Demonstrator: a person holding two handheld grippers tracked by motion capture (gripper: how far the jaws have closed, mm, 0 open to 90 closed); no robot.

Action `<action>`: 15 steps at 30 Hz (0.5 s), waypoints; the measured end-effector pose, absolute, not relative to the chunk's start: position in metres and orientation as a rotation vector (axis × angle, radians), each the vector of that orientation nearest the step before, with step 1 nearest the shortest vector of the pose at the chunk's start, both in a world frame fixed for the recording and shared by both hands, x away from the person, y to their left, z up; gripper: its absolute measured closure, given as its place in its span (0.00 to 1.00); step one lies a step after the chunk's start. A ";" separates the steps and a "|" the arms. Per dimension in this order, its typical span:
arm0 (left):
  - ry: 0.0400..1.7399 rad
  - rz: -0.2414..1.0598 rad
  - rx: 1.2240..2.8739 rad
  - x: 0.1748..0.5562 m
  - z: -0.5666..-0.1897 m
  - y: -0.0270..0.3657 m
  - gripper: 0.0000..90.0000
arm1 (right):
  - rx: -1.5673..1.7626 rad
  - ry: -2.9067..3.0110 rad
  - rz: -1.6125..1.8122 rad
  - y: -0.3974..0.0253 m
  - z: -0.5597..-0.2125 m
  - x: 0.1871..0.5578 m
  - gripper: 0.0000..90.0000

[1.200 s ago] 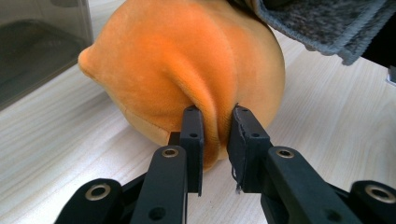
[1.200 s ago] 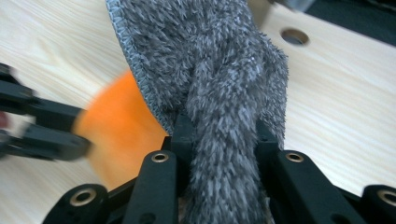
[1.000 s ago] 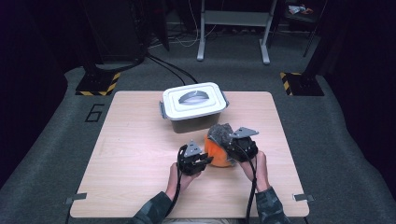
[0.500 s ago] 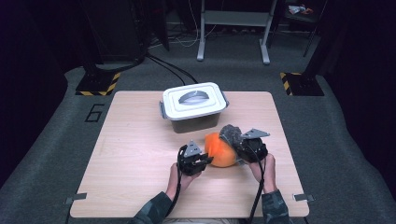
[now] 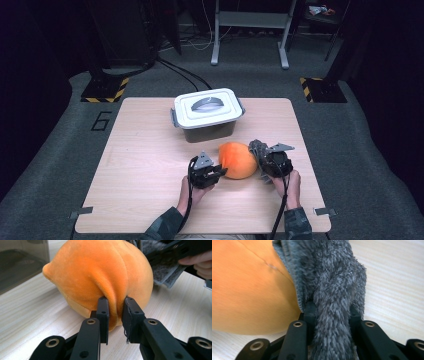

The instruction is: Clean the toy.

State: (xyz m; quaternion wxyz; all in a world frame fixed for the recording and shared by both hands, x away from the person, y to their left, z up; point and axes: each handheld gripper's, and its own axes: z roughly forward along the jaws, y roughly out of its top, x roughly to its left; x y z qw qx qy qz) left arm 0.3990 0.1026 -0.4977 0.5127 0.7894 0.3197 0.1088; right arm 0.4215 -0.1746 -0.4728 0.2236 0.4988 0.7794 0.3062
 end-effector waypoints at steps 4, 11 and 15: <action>0.772 0.241 1.856 0.399 -0.505 0.107 0.85 | 1.418 2.156 0.822 -0.177 -0.483 0.423 0.78; 0.773 0.223 1.820 0.397 -0.510 0.112 0.85 | 1.415 2.159 0.805 -0.177 -0.486 0.422 0.78; 0.787 0.219 1.830 0.397 -0.509 0.112 0.85 | 1.382 2.140 0.798 -0.175 -0.477 0.418 0.78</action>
